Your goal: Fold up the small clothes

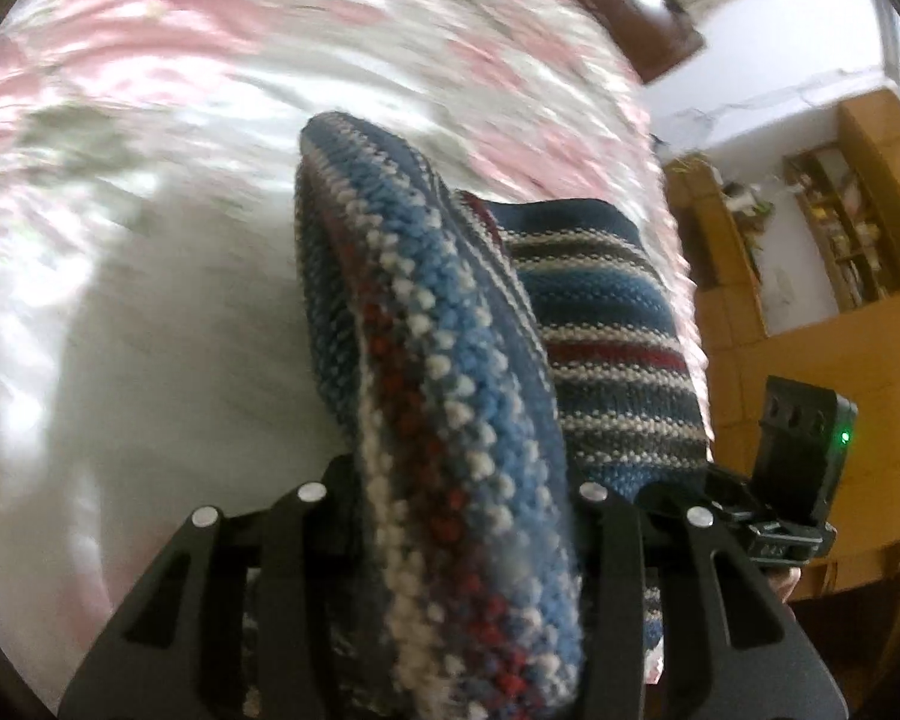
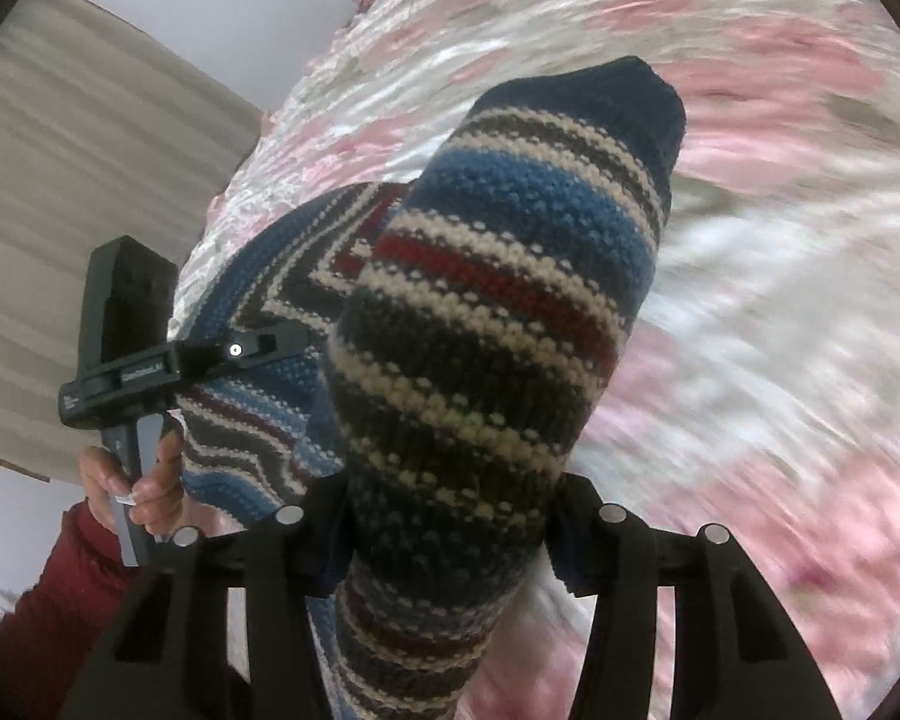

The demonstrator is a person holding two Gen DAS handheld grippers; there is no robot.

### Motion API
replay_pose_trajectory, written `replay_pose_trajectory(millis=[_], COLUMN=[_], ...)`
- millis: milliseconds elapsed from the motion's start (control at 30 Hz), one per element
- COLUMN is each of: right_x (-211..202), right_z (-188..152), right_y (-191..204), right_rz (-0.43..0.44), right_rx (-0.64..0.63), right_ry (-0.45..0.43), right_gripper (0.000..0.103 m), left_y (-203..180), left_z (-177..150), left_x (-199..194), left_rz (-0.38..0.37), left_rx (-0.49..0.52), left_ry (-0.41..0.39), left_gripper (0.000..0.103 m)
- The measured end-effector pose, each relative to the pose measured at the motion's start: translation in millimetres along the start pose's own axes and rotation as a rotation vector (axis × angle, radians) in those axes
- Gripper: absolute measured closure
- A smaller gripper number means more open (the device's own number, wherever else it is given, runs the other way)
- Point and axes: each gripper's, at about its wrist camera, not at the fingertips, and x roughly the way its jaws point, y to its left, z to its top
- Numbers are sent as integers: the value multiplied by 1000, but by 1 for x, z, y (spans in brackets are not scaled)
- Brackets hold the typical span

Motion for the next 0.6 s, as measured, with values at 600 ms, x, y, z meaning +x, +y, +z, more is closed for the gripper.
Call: replay_pose_trajectory(millis=[600], right_x=[-53], right_z=[-112], right_y=[-183], right_rz=[22], right_rx=[199], right_ry=[-2], right_gripper=[44], left_y=[-76], left_z=[-121], left_x=[146], left_rz=[66], left_rx=[-7], left_ry=[18], left_gripper=[55])
